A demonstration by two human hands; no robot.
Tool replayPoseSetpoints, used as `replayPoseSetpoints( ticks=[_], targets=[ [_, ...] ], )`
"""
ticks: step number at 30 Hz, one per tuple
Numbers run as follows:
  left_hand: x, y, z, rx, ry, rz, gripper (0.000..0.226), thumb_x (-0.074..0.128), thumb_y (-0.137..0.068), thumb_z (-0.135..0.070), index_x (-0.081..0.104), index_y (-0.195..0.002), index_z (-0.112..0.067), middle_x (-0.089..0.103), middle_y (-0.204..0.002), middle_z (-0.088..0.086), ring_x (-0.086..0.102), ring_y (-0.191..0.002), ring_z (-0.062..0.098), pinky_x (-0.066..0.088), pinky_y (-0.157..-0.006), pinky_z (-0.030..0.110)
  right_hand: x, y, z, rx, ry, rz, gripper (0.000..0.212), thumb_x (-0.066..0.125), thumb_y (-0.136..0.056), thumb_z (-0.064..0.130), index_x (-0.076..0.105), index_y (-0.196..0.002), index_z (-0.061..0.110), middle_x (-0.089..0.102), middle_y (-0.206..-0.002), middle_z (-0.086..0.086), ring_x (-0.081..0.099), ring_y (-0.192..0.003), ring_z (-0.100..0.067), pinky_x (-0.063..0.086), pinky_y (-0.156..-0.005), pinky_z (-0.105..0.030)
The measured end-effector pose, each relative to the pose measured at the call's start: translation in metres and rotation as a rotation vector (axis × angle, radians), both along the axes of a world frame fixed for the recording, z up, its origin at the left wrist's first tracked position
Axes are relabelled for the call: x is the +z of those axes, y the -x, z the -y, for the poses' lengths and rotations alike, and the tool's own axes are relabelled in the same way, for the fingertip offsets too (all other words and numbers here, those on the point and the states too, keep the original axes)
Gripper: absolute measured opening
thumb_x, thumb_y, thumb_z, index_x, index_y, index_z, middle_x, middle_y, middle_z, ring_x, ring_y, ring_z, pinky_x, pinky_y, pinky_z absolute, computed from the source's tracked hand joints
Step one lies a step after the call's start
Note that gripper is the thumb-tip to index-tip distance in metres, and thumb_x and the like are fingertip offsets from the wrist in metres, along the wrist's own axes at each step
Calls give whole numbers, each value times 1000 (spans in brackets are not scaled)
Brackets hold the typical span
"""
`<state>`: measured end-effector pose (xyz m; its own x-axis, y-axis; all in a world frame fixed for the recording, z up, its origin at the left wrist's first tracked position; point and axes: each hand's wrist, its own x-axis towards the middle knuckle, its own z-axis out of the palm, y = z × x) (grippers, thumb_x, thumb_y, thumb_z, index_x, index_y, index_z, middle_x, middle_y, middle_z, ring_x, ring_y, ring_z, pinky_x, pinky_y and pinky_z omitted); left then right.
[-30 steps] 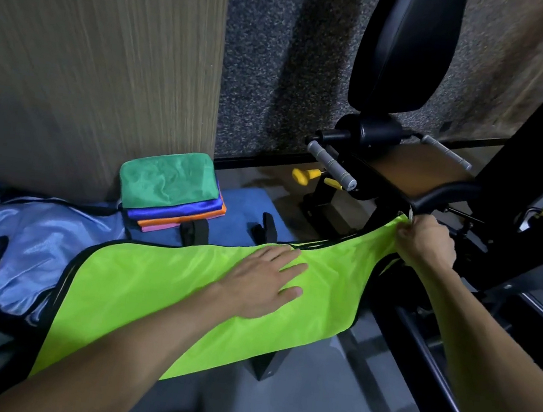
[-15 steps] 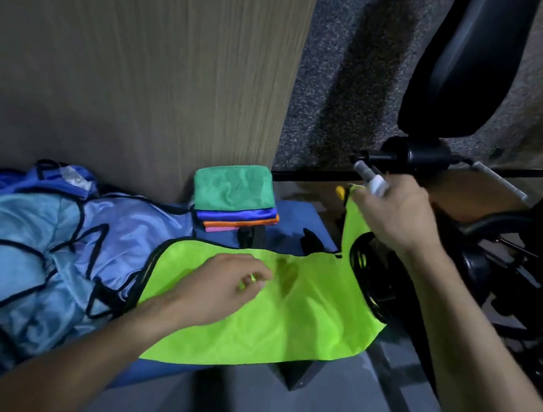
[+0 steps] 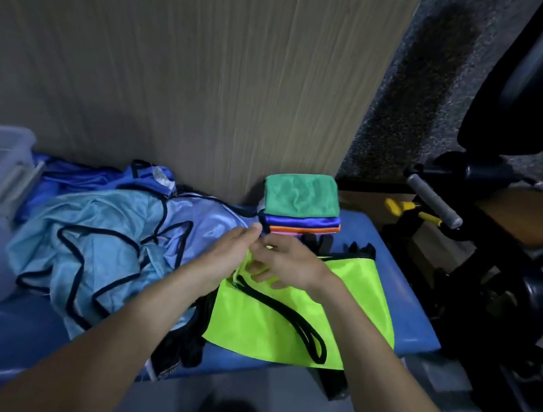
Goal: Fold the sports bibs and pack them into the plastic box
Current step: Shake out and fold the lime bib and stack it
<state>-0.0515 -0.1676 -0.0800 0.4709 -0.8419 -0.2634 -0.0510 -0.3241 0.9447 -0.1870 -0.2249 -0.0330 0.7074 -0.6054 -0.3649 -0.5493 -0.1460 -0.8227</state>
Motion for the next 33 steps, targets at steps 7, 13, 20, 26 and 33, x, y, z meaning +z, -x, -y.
replayPoseSetpoints(
  ticks=[7,13,20,26,33],
  targets=[
    [-7,4,1,-27,-45,526,35,62,-100,-26,55,-134,-27,64,-111,-4,56,-93,17,45,-75,29,-31,61,34,-170,458,22,14,57,-100,14,69,-106,19,75,-86,3,71,-67,-17,52,-60,-26],
    [-7,-2,3,15,23,739,31,46,-102,-6,55,-128,-21,48,-64,-4,49,-77,27,34,-62,33,-67,93,46,-184,795,0,24,72,-91,15,71,-114,22,60,-92,7,55,-67,-4,44,-67,-24],
    [-7,7,2,-178,10,858,31,57,-96,-21,56,-126,-28,57,-111,2,58,-102,27,50,-85,42,-83,97,64,-154,900,-215,38,63,-98,36,63,-135,29,52,-107,-3,56,-100,-31,53,-84,-44],
    [-8,-2,14,-38,2,986,15,59,-98,-23,60,-100,-8,69,-96,15,64,-94,38,50,-76,45,-82,93,63,-212,881,-302,41,57,-99,46,57,-139,36,53,-112,-1,58,-106,-28,55,-82,-43],
    [-3,15,16,-86,-113,1480,39,58,-84,-8,55,-123,-13,54,-120,10,51,-105,33,45,-68,43,-76,119,68,-387,850,-124,26,71,-92,37,71,-116,27,56,-96,6,62,-81,-18,57,-67,-41]
  ],
)
